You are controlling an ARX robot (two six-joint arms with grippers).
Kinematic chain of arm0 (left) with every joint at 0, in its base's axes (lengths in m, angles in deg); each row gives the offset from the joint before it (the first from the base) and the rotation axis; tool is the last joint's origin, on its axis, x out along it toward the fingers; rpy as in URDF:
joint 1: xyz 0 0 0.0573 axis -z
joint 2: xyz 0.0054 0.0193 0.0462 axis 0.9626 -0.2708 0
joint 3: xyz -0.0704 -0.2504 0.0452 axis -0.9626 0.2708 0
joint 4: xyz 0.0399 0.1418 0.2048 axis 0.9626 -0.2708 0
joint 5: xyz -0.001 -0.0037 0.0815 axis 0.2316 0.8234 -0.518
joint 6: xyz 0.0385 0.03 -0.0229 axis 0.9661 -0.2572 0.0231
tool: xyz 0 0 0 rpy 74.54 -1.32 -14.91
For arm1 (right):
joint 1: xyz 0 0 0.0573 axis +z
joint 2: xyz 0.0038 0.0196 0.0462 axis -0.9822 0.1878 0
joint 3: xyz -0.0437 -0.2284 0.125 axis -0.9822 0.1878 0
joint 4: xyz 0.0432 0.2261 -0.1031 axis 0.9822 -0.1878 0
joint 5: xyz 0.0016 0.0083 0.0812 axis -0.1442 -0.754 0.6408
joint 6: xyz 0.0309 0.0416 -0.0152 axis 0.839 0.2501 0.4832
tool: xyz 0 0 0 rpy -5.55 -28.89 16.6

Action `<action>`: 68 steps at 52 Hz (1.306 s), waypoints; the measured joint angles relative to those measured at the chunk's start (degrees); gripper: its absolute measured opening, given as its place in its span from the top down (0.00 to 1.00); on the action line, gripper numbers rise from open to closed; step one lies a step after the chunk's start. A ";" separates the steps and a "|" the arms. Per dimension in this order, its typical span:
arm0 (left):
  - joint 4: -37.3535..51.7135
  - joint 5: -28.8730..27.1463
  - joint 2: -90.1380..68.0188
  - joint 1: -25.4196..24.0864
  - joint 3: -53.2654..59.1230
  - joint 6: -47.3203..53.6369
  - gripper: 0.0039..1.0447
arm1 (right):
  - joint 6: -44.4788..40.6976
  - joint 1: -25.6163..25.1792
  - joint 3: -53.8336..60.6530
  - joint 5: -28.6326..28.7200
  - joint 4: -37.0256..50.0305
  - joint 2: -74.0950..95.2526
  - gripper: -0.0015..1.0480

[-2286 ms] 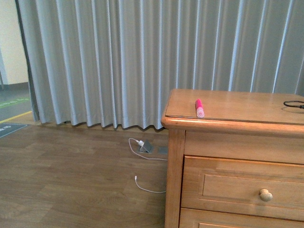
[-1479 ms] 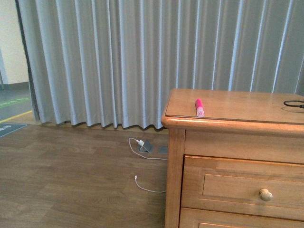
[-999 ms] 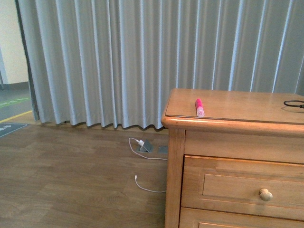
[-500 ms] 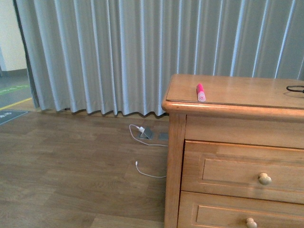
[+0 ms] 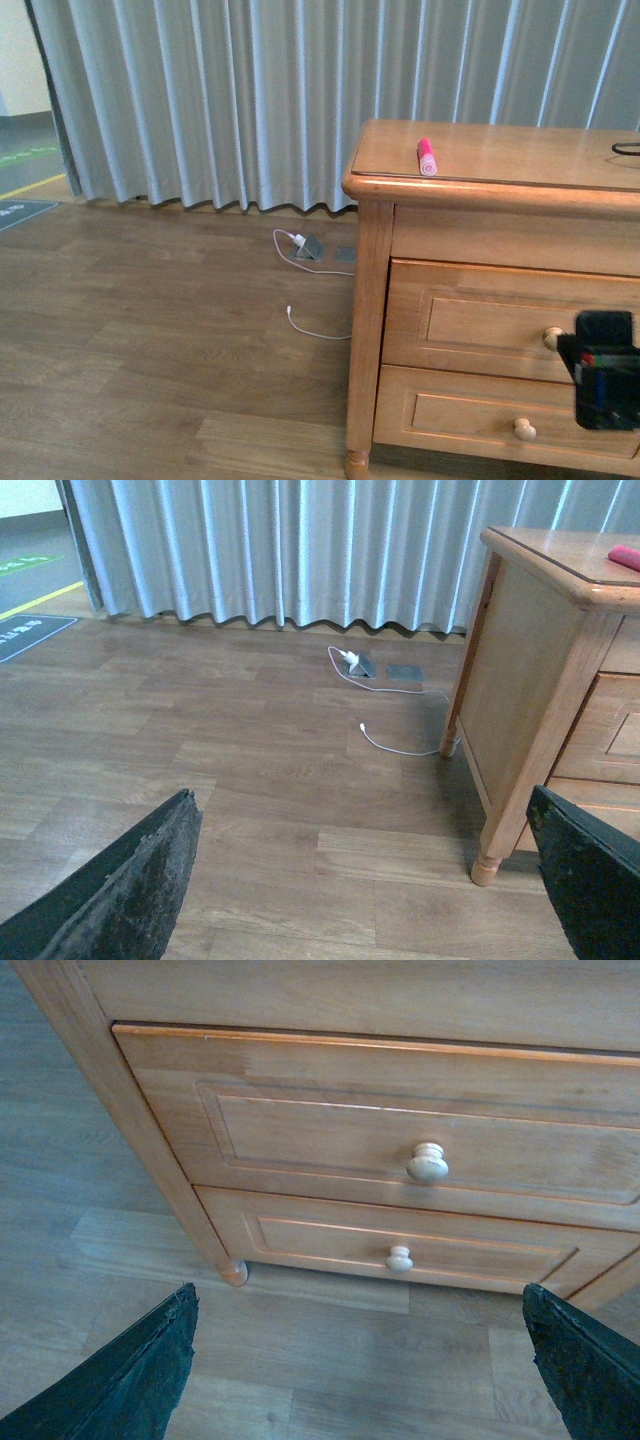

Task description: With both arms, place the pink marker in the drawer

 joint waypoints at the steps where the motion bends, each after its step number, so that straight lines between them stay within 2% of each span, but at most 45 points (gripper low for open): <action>1: 0.00 0.00 0.00 0.00 0.00 -0.02 0.06 | 0.02 -0.02 -1.09 -0.02 0.55 1.70 0.08; 13: 0.00 0.00 0.00 0.00 0.00 -0.02 0.06 | -0.07 -0.57 -14.86 -1.16 4.00 21.51 0.08; 27: 0.00 0.00 0.00 0.00 0.00 -0.02 0.06 | -0.68 -1.60 -25.42 -3.28 4.59 33.03 0.08; 41: 0.00 0.00 0.00 0.00 0.00 -0.02 0.06 | -1.60 -3.93 -29.68 -6.05 4.66 37.97 0.08; 68: 0.00 0.00 0.00 0.00 0.00 0.00 0.06 | -2.64 -6.21 -31.56 -5.66 4.72 41.03 0.08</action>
